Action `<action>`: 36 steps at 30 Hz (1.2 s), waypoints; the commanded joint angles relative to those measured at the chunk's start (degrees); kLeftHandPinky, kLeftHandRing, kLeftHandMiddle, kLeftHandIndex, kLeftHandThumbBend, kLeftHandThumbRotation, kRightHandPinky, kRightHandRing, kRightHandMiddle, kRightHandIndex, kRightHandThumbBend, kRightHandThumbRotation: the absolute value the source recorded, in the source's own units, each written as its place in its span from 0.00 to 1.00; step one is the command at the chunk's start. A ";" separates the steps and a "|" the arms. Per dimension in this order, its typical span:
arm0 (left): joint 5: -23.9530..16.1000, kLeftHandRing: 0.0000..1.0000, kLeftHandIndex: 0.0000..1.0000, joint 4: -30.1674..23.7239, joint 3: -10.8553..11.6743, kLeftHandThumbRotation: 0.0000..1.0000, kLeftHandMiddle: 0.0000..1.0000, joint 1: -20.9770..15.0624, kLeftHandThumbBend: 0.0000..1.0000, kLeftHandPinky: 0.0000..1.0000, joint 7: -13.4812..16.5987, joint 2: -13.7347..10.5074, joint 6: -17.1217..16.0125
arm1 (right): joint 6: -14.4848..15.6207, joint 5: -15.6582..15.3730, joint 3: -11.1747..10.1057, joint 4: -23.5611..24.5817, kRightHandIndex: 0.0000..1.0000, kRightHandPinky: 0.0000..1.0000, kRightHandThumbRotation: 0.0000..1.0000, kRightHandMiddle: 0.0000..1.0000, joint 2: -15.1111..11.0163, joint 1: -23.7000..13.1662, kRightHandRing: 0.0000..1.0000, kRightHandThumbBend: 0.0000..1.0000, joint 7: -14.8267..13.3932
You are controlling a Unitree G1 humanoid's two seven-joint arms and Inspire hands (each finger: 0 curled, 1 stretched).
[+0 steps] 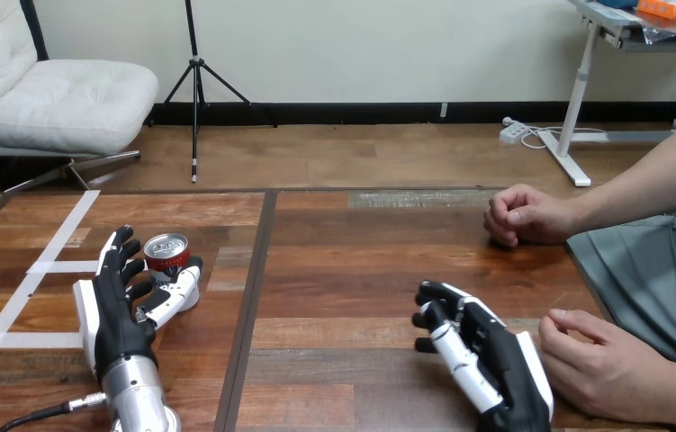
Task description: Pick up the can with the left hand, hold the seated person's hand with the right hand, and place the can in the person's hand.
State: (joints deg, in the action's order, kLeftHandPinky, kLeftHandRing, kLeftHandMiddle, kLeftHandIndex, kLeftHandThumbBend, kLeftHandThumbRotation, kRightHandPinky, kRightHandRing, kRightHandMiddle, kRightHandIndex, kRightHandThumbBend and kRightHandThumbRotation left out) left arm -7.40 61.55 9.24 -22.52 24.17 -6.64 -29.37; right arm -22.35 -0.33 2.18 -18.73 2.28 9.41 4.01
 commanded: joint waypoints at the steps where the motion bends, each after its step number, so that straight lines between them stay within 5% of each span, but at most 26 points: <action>1: -0.72 0.84 0.87 0.29 -1.16 0.07 0.86 -4.88 0.63 0.76 -0.04 -1.32 -0.08 | -1.55 -0.68 2.57 6.73 0.77 0.67 0.58 0.80 0.90 -0.09 0.76 0.54 0.73; 14: -0.39 0.84 0.87 0.51 -0.98 0.05 0.86 -4.83 0.63 0.77 -0.25 -1.15 -0.48 | -2.98 -2.31 5.67 12.20 0.78 0.64 0.56 0.81 0.48 3.00 0.77 0.50 0.86; 36: -0.46 0.83 0.85 1.35 -1.01 0.02 0.84 -5.20 0.64 0.77 -0.16 -1.30 -0.22 | -6.05 -5.58 7.87 18.04 0.80 0.72 0.55 0.83 -0.66 5.41 0.80 0.45 -0.47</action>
State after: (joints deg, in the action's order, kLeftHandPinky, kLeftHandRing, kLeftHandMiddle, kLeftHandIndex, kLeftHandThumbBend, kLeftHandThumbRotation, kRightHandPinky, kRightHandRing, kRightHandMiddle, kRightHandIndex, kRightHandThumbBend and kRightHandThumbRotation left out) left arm -7.37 62.79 9.20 -22.75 24.04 -6.64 -29.33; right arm -26.46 -4.97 9.34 -4.90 1.65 13.80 4.23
